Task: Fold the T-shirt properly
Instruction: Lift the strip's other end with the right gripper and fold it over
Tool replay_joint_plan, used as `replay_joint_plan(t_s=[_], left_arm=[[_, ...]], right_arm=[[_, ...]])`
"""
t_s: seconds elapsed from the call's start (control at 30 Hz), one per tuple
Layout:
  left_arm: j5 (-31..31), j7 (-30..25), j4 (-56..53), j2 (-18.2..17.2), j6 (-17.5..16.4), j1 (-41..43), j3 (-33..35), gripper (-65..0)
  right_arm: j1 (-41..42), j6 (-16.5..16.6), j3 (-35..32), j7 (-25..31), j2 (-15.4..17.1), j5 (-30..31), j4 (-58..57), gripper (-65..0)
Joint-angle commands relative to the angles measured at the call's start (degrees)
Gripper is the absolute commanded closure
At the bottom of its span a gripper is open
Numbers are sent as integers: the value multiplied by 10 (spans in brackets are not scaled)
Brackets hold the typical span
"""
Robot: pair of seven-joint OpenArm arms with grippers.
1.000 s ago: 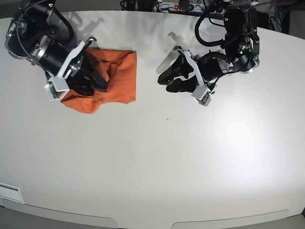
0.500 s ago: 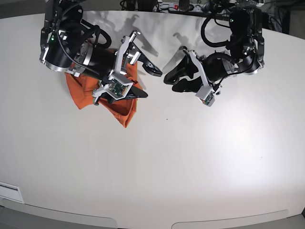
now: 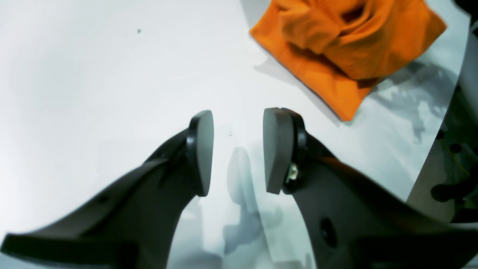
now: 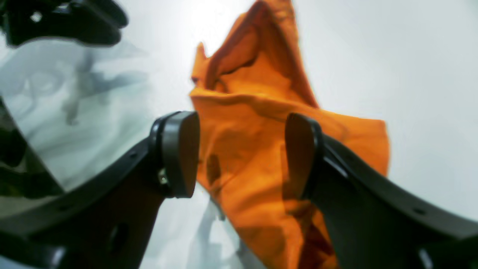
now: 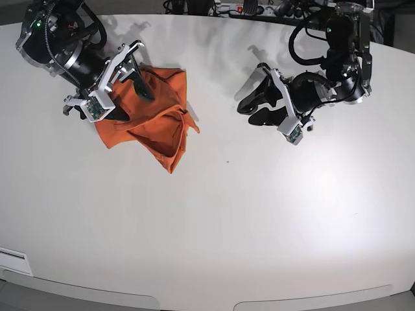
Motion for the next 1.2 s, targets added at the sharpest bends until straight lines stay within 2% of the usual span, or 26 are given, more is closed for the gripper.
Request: replay_joint_plan(t_s=[0.0,0.17,0.37,0.47,0.53,0.63,0.67,0.7,0.93,1.03,1.17], left_arm=[[-12,-12,10,-4,-4,-5,-1,-241],[-12,-11,10,-4,-3,-5,-1,-241],[-17,-12,10,-4,-4,-5,-1,-241],[-27,-12,10,-4,-4,-5,-1,-241],[-28,-12,10,-4,-4,-5,-1,-241],[-27,-12,10,-4,-4,-5,-1,-241],[-27,-12,10,-4,-4,-5,-1,-241],[-27,-12,10,-4,-4,-5,-1,-241],[-27,-13,10,-4,-4,-5,-1,-241],[-27,-16,10,-4,-4,-5,-1,-241],[-30,-16,10,-4,-4,-5,-1,-241]], right_arm=[[5,-1,3,28,3,-13,-3,-381],[16,-1,3,105,15,-107,-49,-381],[51,-1,3,108,19,-124,-96,-381],[63,-1,3,108,19,-113,-119,-364],[65,-1,2,108,19,-104,-129,-302],[65,-1,3,108,19,-103,-130,-113],[65,-1,3,107,19,-98,-130,-41],[65,-1,3,105,19,-89,-127,0],[57,-1,2,32,19,46,-61,0],[39,-1,-3,26,17,113,-55,0],[27,-1,-42,28,16,115,-56,0]])
